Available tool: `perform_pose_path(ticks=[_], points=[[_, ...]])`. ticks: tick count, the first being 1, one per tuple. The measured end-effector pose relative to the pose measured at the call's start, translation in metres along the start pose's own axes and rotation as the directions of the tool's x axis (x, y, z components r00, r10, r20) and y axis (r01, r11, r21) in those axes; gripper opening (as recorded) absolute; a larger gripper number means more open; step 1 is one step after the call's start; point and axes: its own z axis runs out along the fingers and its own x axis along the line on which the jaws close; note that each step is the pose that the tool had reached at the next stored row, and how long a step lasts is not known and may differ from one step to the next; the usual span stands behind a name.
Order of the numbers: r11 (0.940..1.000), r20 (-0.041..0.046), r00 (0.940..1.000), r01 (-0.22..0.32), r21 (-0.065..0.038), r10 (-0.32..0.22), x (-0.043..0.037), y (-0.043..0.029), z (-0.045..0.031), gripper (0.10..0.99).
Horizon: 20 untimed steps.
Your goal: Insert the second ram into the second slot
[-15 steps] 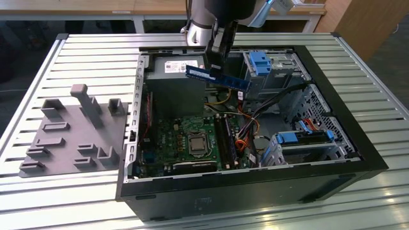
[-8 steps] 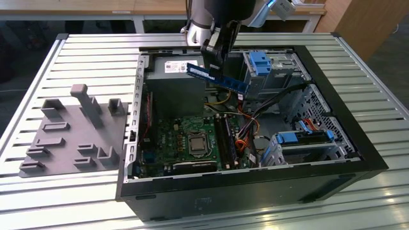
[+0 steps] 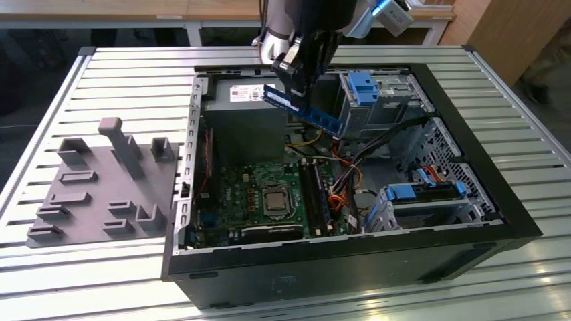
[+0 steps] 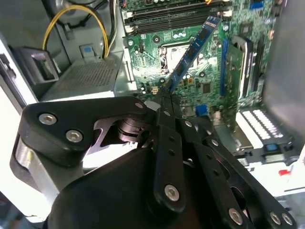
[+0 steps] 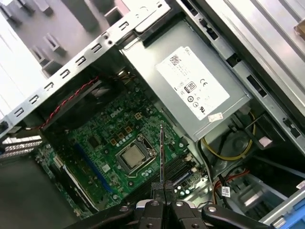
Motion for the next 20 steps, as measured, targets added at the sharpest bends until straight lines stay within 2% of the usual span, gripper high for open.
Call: perform_pose_path(ticks=[5, 9, 14, 20], points=[[0.9963, 0.003, 0.9963, -0.086, -0.005, 0.086, 0.0, 0.0, 0.0007, 0.114], [0.9881, 0.0051, 0.9881, -0.153, -0.01, 0.153, -0.0001, -0.0001, 0.0011, 0.114], [0.972, 0.007, 0.9721, -0.234, -0.015, 0.234, -0.0001, -0.0001, 0.0017, 0.114], [0.9444, 0.009, 0.9445, -0.328, -0.021, 0.328, -0.0001, -0.0001, 0.0024, 0.114]])
